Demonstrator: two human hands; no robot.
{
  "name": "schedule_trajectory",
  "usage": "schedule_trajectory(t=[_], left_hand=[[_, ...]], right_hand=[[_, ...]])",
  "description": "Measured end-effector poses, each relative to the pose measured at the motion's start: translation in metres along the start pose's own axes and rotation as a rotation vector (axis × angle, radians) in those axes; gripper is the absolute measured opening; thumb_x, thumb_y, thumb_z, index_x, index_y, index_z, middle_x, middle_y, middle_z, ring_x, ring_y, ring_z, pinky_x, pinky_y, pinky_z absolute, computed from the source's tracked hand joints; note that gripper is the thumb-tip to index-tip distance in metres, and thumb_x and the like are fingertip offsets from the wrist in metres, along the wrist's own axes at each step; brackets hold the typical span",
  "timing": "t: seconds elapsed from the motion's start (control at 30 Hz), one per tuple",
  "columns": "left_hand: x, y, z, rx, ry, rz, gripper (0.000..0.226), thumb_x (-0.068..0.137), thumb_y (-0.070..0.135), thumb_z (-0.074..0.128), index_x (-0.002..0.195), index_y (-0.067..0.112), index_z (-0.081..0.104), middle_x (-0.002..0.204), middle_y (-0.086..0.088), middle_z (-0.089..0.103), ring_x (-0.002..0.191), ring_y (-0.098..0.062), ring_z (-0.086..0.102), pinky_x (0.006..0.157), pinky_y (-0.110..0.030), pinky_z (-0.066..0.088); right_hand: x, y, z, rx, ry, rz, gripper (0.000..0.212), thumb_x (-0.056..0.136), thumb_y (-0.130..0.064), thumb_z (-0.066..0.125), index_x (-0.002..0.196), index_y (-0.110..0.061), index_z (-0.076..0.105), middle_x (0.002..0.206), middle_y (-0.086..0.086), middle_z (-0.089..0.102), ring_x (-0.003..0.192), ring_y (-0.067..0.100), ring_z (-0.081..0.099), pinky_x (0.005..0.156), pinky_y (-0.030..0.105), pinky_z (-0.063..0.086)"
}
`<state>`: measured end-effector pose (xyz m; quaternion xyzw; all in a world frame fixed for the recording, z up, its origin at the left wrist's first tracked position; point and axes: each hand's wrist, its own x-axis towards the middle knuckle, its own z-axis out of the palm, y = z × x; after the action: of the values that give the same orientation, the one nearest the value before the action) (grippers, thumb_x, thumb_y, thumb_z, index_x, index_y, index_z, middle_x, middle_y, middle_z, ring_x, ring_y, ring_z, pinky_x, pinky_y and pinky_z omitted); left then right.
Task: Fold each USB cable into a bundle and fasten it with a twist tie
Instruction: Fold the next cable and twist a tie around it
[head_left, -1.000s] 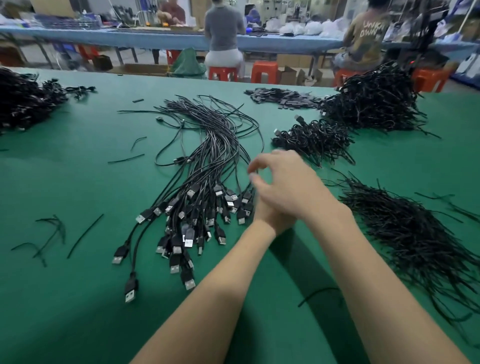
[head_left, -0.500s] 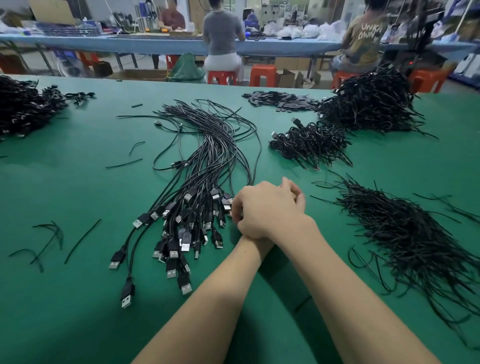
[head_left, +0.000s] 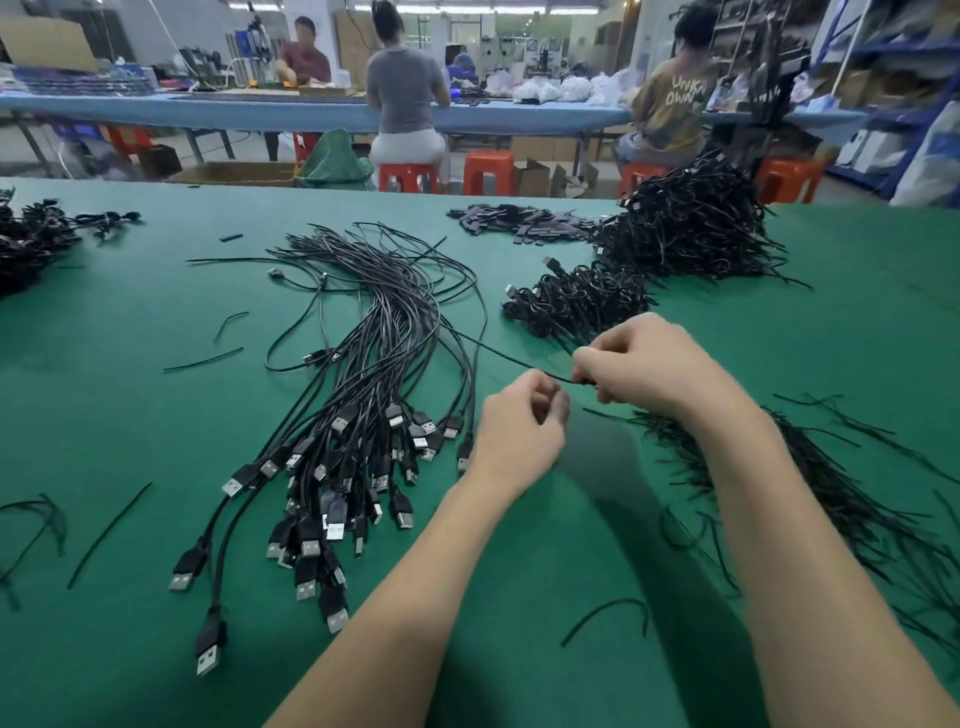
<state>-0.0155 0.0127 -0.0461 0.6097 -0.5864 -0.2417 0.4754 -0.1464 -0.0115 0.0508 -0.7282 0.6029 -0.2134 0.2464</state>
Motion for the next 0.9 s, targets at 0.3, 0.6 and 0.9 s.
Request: schedule_trajectory(t=[0.3, 0.6, 0.9], left_hand=[[0.002, 0.035, -0.01, 0.445, -0.228, 0.522, 0.021, 0.101, 0.033, 0.045, 0.103, 0.018, 0.06, 0.105, -0.002, 0.061, 0.106, -0.027, 0.055, 0.095, -0.036, 0.039], [0.008, 0.062, -0.026, -0.596, -0.31, 0.027, 0.042, 0.11, 0.027, 0.027, 0.071, 0.016, 0.038, 0.057, 0.004, 0.033, 0.049, -0.016, 0.043, 0.051, -0.024, 0.037], [0.028, 0.061, -0.072, -1.406, -0.209, -0.271, 0.041, 0.108, 0.028, 0.03, 0.068, 0.02, 0.036, 0.059, 0.008, 0.025, 0.05, -0.009, 0.025, 0.046, -0.02, 0.029]], right_hand=[[-0.005, 0.015, -0.031, 0.411, -0.172, -0.148, 0.023, 0.09, -0.01, 0.061, 0.074, -0.02, 0.074, 0.063, -0.004, 0.062, 0.058, 0.011, 0.059, 0.065, 0.028, 0.06], [0.007, 0.031, 0.03, 0.752, -0.204, -0.18, 0.059, 0.112, -0.043, 0.018, 0.102, -0.035, 0.075, 0.101, -0.016, 0.077, 0.099, -0.002, 0.069, 0.094, 0.029, 0.055], [0.005, 0.023, 0.03, 0.614, -0.484, -0.27, 0.082, 0.101, -0.068, 0.022, 0.066, -0.014, 0.073, 0.062, 0.011, 0.069, 0.076, 0.028, 0.073, 0.098, 0.042, 0.051]])
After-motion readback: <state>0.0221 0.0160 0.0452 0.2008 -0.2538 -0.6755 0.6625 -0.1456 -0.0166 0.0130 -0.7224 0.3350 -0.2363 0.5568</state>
